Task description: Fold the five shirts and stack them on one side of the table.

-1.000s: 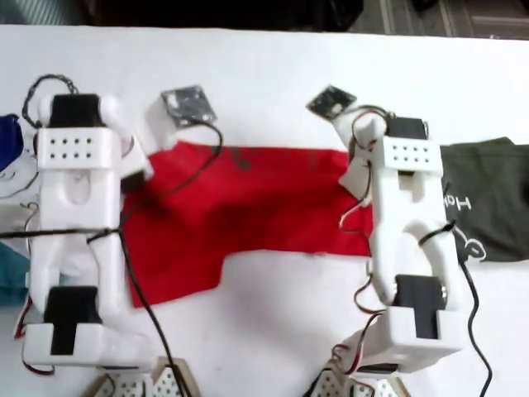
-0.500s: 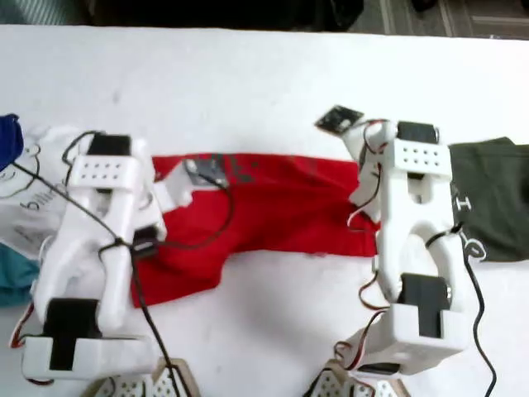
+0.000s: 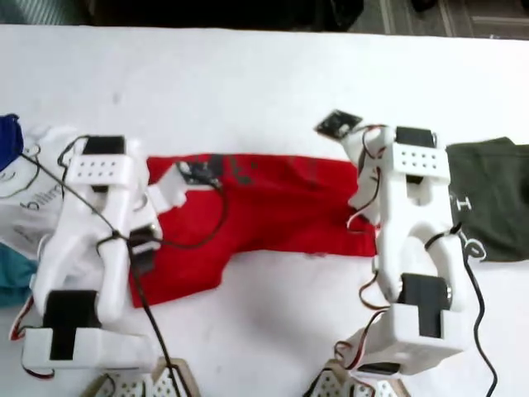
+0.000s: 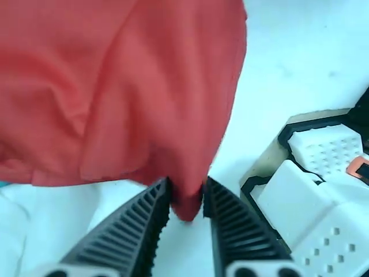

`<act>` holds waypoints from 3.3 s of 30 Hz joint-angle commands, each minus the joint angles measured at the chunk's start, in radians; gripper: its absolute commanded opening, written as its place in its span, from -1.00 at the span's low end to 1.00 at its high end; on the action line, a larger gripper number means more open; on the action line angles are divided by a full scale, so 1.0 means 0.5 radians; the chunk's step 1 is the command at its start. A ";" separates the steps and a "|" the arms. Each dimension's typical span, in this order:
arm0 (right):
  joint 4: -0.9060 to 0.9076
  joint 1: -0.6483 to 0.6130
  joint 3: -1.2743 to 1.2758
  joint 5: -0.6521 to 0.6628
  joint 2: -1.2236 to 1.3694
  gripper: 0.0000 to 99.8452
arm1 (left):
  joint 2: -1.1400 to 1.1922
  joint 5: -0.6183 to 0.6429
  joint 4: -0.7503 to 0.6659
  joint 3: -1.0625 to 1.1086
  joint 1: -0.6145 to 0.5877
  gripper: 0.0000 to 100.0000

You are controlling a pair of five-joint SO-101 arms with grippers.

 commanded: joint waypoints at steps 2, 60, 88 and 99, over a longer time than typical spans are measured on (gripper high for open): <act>0.140 0.020 -0.163 0.018 -0.023 -0.08 | -0.103 0.270 0.018 -0.086 -0.011 -0.65; -0.698 -0.180 -1.399 -0.838 1.214 -0.96 | 0.870 0.945 -0.531 -1.065 -0.253 -0.95; 0.404 -0.483 -1.596 -0.853 1.002 -0.96 | -0.232 1.007 0.006 -1.221 -0.796 -0.70; -0.364 -0.133 -1.924 -0.838 1.683 -0.96 | -0.394 0.988 0.006 -1.221 -1.254 -0.70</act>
